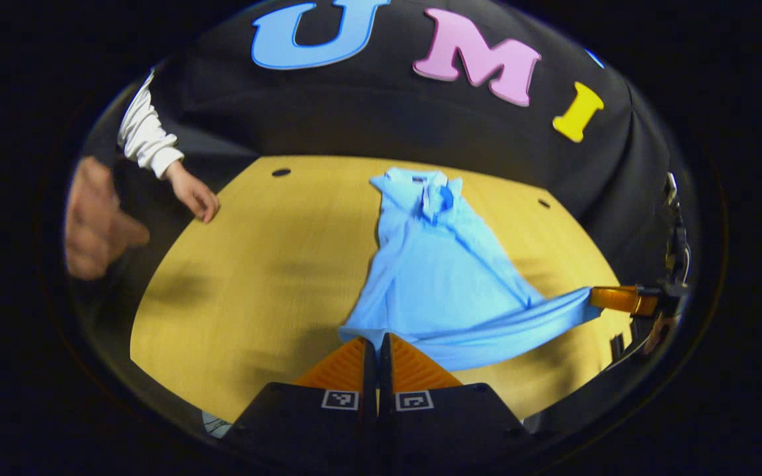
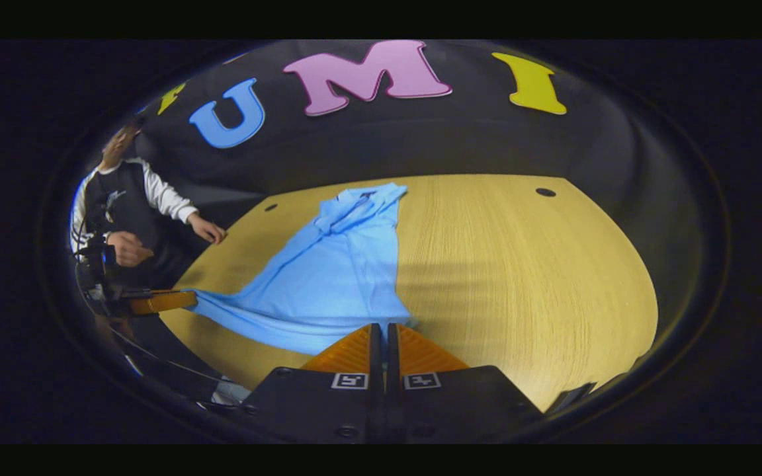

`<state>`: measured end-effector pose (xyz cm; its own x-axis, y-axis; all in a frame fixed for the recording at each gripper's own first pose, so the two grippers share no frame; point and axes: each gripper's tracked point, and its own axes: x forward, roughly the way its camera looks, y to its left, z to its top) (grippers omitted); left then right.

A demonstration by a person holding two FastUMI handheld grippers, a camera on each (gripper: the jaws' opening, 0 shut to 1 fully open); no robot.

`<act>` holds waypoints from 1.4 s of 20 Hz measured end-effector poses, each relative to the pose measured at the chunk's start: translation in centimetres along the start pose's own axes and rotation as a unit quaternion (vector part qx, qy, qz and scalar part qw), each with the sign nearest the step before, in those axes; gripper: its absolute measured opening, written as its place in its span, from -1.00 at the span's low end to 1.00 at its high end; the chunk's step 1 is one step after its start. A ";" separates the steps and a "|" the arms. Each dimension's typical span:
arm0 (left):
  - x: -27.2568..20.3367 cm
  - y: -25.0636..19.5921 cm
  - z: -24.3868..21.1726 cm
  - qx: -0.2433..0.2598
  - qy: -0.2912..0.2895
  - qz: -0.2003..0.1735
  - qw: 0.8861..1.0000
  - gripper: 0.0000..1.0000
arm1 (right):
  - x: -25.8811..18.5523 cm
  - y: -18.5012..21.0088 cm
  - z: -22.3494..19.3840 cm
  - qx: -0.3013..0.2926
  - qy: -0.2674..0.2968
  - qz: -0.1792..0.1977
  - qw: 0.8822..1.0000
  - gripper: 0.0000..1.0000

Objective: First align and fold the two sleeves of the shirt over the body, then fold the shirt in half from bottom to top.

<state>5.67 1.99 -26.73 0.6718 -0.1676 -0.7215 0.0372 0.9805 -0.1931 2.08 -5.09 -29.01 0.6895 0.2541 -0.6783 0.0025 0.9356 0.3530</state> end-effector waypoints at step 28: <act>32.5 4.4 26.7 0.054 -0.143 0.131 0.980 -0.22 | 32.4 -9.2 25.8 -0.026 -0.151 -0.110 0.982 0.36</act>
<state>47.46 3.62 -33.28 0.8483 0.1112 -0.5177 -0.0958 0.9938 0.0565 43.08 -11.78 -37.62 0.8595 -0.0319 -0.5101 0.1440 0.9728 0.1817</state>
